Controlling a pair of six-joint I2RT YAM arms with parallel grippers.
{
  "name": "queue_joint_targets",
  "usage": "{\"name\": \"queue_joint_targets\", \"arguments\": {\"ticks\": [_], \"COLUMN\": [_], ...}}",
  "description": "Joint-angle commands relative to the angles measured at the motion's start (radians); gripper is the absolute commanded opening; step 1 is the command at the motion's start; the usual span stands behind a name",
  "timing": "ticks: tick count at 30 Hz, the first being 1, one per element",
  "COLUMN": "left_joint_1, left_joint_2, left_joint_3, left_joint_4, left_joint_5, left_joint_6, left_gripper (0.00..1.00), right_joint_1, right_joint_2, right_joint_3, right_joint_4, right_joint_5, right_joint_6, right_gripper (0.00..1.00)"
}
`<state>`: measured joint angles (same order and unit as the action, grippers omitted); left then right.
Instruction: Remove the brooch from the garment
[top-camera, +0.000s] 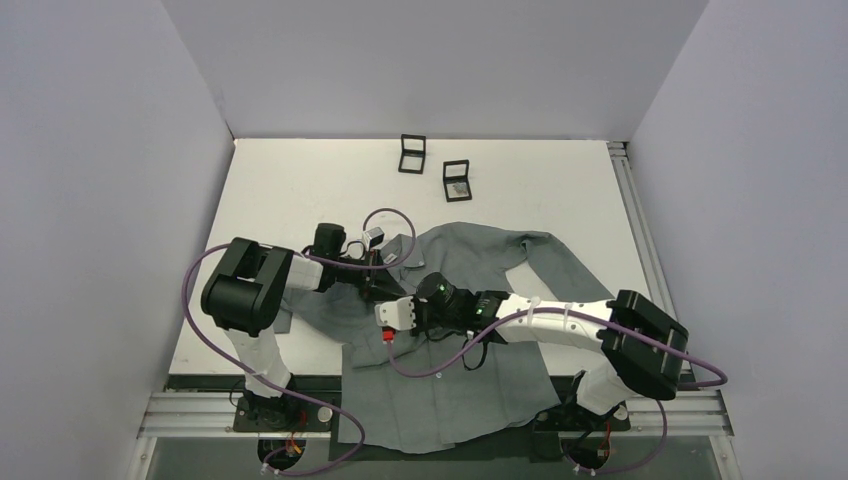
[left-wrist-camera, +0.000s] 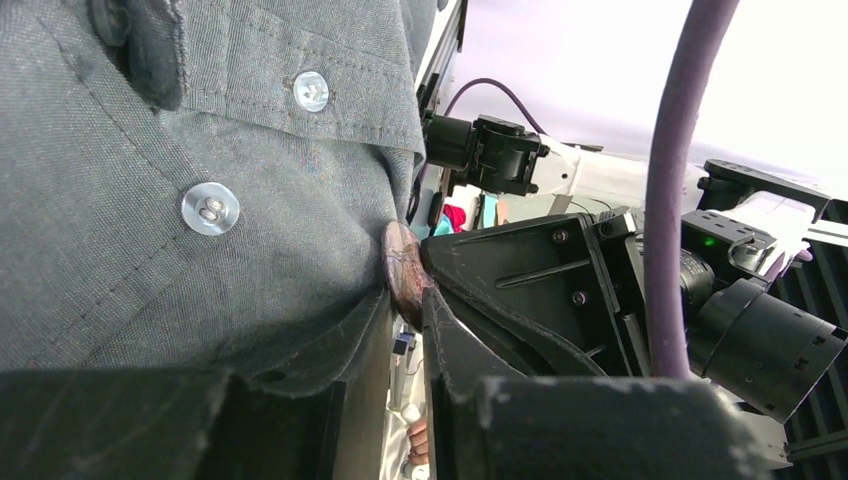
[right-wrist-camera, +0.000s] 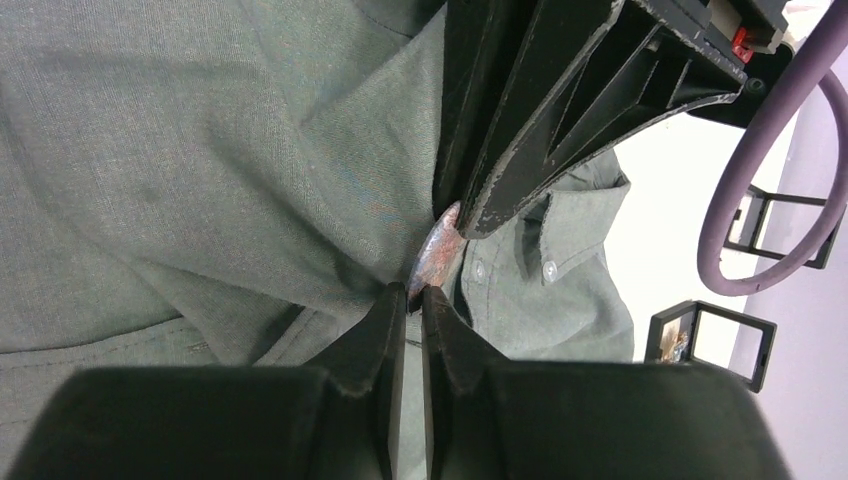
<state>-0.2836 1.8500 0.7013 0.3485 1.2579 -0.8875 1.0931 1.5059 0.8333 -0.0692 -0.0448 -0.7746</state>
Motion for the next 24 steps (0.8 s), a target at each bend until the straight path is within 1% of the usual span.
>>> {"name": "queue_joint_targets", "arguments": {"ticks": [1,2,4,5,8,12,16,20,24], "left_joint_1": [-0.011,-0.011,-0.008,-0.003,0.025,0.074,0.121,0.179,0.231], "left_joint_2": [0.006,0.004,-0.004,-0.008,-0.031,-0.062,-0.112,-0.182,-0.235], "left_joint_3": [0.028,0.028,0.029,0.029,0.031,0.028,0.000,-0.052,-0.084], "left_joint_4": [0.010,0.009,0.001,-0.008,-0.032,-0.044,0.005,0.180,0.207], "left_joint_5": [0.053,0.052,0.050,0.045,0.031,0.013,-0.004,-0.033,-0.069], "left_joint_6": [0.012,0.014,0.024,0.033,0.062,0.097,0.096,0.060,0.105], "left_gripper": [0.15,0.17,0.24,0.25,0.32,0.38,0.43,0.46,0.46], "right_joint_1": [-0.010,-0.019,-0.039,-0.048,-0.102,-0.171,-0.209,-0.232,-0.259], "right_joint_2": [-0.003,-0.004,-0.007,-0.010,-0.016,-0.023,-0.022,-0.005,0.021], "right_joint_3": [0.009,0.010,0.016,0.021,0.027,0.028,0.014,-0.004,-0.018], "right_joint_4": [0.048,0.045,0.036,0.029,0.022,0.030,0.078,0.194,0.316], "right_joint_5": [-0.002,-0.015,-0.041,-0.052,-0.123,-0.225,-0.301,-0.350,-0.384], "right_joint_6": [0.013,0.018,0.049,0.060,0.118,0.202,0.299,0.415,0.558], "right_gripper": [0.00,0.00,0.00,0.00,0.00,0.00,0.00,0.00,0.00]}}
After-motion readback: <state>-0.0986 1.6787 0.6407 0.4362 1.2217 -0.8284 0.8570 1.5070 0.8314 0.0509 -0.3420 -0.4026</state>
